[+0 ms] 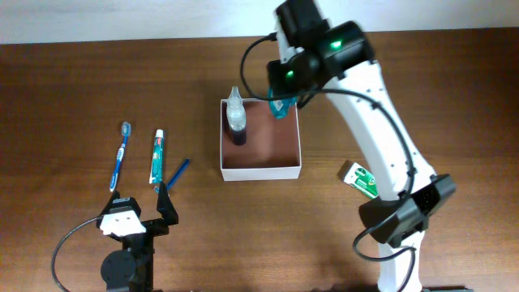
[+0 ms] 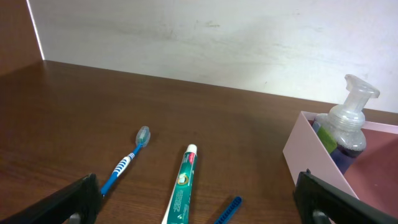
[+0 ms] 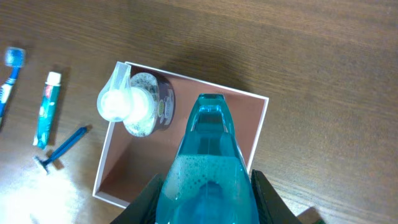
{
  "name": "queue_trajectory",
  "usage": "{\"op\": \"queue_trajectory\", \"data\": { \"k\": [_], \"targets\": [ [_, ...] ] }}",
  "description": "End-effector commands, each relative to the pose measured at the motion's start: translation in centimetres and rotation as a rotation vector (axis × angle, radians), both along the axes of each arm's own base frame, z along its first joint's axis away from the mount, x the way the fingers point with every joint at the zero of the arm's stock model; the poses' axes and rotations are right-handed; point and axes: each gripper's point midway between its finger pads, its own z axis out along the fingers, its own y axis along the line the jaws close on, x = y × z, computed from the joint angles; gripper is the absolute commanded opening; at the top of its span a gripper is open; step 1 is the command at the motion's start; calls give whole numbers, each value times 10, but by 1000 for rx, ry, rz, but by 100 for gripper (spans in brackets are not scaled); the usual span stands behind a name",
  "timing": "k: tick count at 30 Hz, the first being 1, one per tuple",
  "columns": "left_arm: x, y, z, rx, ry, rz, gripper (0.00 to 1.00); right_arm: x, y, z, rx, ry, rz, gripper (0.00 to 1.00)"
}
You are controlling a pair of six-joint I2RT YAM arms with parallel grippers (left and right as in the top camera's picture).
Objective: Pack container
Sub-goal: 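Carry the Listerine bottle into the box beside the soap bottle, release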
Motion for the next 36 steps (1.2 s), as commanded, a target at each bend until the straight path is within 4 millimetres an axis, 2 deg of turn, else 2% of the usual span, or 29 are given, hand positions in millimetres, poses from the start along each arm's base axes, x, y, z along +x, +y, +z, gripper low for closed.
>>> {"op": "queue_trajectory", "data": {
  "k": [1,8,10,14,23,29,36],
  "targets": [
    [0,2,-2,16,6,8,99,11,2,-8,-76,-49,-132,24],
    [0,2,-2,16,6,8,99,11,20,-39,-123,-20,-187,24],
    [0,2,-2,16,6,8,99,14,25,-54,-134,0,-197,24],
    [0,2,-2,16,6,8,99,18,29,-70,-140,19,-204,23],
    [0,2,-2,16,6,8,99,28,41,-87,-86,25,-230,23],
    [0,2,-2,16,6,8,99,25,53,-103,-36,70,-210,24],
    [0,2,-2,16,6,8,99,23,56,-114,-31,88,-203,24]
  ]
}}
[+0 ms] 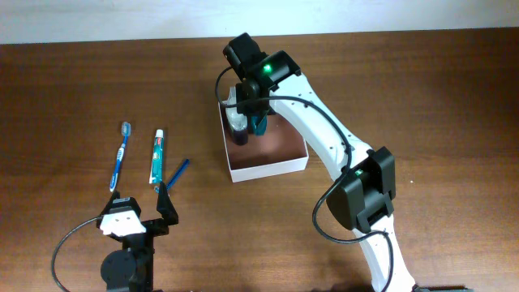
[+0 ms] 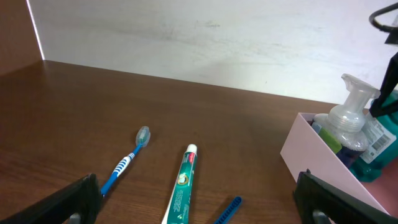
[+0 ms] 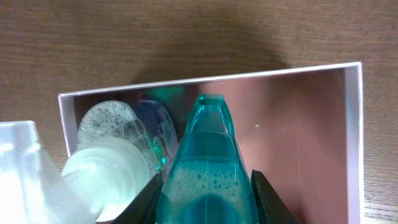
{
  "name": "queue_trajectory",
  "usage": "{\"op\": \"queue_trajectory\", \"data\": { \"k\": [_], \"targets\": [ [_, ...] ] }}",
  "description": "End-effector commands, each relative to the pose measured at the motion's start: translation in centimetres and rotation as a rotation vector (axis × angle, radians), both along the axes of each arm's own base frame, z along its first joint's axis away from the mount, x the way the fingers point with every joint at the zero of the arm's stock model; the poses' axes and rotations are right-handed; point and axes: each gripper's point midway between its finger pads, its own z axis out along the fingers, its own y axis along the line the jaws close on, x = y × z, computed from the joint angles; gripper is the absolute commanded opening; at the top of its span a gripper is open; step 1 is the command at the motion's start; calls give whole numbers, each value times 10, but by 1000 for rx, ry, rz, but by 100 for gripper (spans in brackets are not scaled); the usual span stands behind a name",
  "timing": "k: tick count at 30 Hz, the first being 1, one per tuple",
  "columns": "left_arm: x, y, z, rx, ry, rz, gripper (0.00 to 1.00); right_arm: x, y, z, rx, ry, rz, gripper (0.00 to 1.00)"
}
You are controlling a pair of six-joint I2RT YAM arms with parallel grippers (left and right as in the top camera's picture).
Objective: Pack container
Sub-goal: 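Carry the Listerine bottle into the box beside the soap bottle, release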
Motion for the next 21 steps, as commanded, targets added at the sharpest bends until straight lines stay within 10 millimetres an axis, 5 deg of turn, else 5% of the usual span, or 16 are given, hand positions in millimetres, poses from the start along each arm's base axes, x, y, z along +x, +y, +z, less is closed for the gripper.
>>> {"op": "queue_trajectory", "data": {
  "k": [1,7,12,21],
  "targets": [
    [0,2,-2,16,6,8,99,0,5,6,23,-15,-4,24],
    [0,2,-2,16,6,8,99,2,6,7,26,-22,-3,29],
    [0,2,-2,16,6,8,99,3,6,7,27,-26,-4,49],
    [0,2,-2,16,6,8,99,5,4,8,17,-36,1,52]
  ]
}}
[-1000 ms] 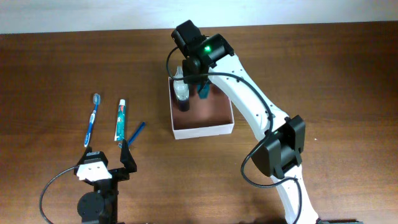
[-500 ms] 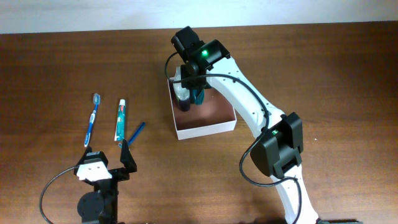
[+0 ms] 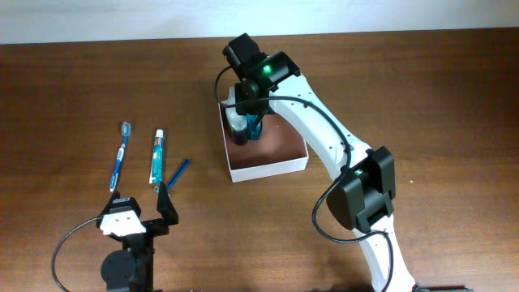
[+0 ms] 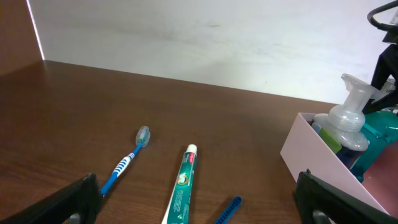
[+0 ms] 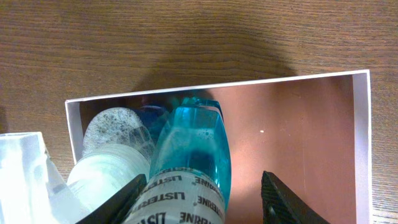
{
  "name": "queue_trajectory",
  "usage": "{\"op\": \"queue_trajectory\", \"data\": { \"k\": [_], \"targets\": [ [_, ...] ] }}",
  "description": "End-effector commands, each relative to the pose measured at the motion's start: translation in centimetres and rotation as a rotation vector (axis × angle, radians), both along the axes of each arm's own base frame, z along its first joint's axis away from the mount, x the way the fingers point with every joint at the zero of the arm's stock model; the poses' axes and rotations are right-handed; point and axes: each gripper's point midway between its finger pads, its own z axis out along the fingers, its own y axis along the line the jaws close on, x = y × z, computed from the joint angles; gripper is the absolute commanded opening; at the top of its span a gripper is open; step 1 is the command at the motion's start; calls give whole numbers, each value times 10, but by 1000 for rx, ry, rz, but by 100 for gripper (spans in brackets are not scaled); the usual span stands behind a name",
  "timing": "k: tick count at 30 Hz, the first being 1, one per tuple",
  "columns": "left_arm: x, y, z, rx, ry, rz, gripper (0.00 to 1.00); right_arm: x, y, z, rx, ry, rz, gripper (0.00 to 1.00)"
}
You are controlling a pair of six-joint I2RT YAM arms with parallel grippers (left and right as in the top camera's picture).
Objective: Pack container
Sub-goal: 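Carry the Listerine bottle into the box beside the soap bottle, release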
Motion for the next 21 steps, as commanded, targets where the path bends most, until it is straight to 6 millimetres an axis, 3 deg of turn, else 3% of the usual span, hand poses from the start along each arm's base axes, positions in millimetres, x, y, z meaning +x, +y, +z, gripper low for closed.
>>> {"op": "queue_trajectory", "data": {
  "k": [1,5,10,14,18,21],
  "targets": [
    [0,2,-2,16,6,8,99,1,0,8,-1,-25,0,52],
    [0,2,-2,16,6,8,99,3,0,19,2,-49,22,52],
    [0,2,-2,16,6,8,99,-3,-3,69,35,-120,62,59],
    [0,2,-2,16,6,8,99,-20,-18,101,14,-133,90,61],
    [0,2,-2,16,6,8,99,-44,-50,99,-100,-49,70,61],
    [0,2,-2,16,6,8,99,-66,-69,82,-196,59,86,60]
  ]
}}
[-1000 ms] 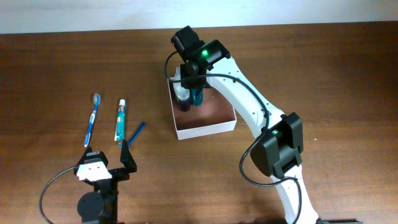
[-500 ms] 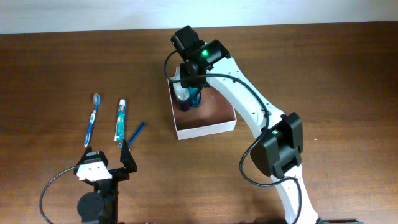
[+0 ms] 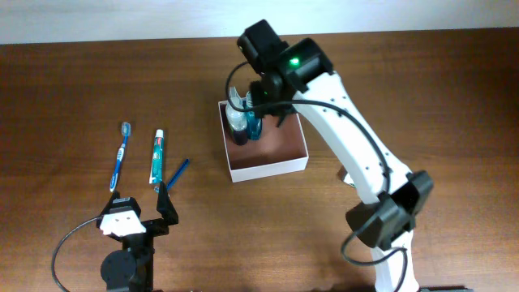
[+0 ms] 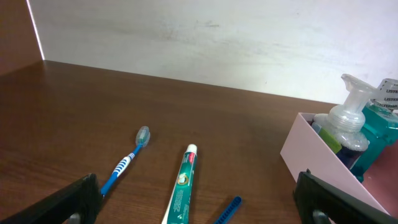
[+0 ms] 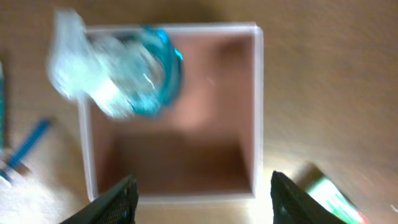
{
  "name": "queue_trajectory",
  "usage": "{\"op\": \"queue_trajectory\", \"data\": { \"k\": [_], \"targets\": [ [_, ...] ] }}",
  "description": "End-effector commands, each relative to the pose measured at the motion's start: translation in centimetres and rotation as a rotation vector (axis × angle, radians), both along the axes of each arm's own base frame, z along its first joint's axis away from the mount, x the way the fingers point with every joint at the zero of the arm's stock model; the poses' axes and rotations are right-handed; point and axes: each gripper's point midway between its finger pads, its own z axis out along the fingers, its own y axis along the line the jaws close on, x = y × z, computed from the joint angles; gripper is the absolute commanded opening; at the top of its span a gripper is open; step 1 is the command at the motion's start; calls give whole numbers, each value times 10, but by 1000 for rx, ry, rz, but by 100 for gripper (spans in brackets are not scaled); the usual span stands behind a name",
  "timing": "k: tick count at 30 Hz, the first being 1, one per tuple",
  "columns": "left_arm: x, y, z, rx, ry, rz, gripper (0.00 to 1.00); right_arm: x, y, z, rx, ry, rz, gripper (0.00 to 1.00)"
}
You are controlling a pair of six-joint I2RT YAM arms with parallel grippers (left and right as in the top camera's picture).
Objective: Pack container
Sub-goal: 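Carry the Listerine bottle into the box beside the soap bottle, release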
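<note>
A white box with a brown floor (image 3: 268, 172) stands at mid-table. In its far left corner a clear pump bottle (image 3: 236, 122) and a teal mouthwash bottle (image 3: 254, 126) stand side by side, both also in the left wrist view: pump bottle (image 4: 348, 127), mouthwash bottle (image 4: 380, 127). My right gripper (image 3: 261, 104) hangs open above the box with nothing between its fingers; its own view is blurred, looking down on the box (image 5: 256, 106). My left gripper (image 3: 139, 208) rests open near the front edge, with the toothbrush (image 3: 120, 156), toothpaste (image 3: 156, 157) and blue razor (image 3: 177, 173) lying ahead of it.
A green and white packet (image 3: 350, 177) lies right of the box, partly under my right arm; it shows blurred in the right wrist view (image 5: 329, 196). The table's pale back edge runs behind the box.
My right gripper, which stood open low around the mouthwash bottle in the box, is now higher above the box and further towards its middle. The bottle stays standing by the pump bottle.
My right gripper held the teal mouthwash bottle above the box's far right corner. Then it had the bottle down inside the box beside the pump bottle. Then its fingers stood apart around the standing bottle, and now it is clear above. The left arm never moved.
</note>
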Motion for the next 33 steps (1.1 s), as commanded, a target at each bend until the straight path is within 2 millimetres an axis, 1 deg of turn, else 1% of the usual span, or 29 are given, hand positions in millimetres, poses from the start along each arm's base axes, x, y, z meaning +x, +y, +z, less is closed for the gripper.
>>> {"op": "queue_trajectory", "data": {
  "k": [1,4,5,6,8,11,13,15,18,21,25,33],
  "targets": [
    [0,2,-3,16,6,8,100,-12,-19,-12,-105,57,15,60],
    [0,2,-3,16,6,8,99,-22,-21,-33,-150,116,31,60],
    [0,2,-3,16,6,8,100,-26,-22,-45,-175,137,40,60],
    [0,2,-3,16,6,8,99,-28,-23,-52,-187,151,47,60],
    [0,2,-3,16,6,8,99,-32,-20,-71,-209,177,78,60],
    [0,2,-3,16,6,8,99,-34,-13,-97,-223,185,132,60],
    [0,2,-3,16,6,8,99,-34,-9,-110,-226,181,157,60],
    [0,2,-3,16,6,8,99,-34,-6,-119,-225,176,173,60],
    [0,2,-3,16,6,8,99,-34,-5,-127,-222,178,175,60],
    [0,2,-3,16,6,8,99,-38,-6,-131,-222,193,177,60],
    [0,2,-3,16,6,8,99,-46,-1,-133,-212,217,196,60],
    [0,2,-3,16,6,8,99,-69,23,-133,-214,236,250,60]
  ]
}}
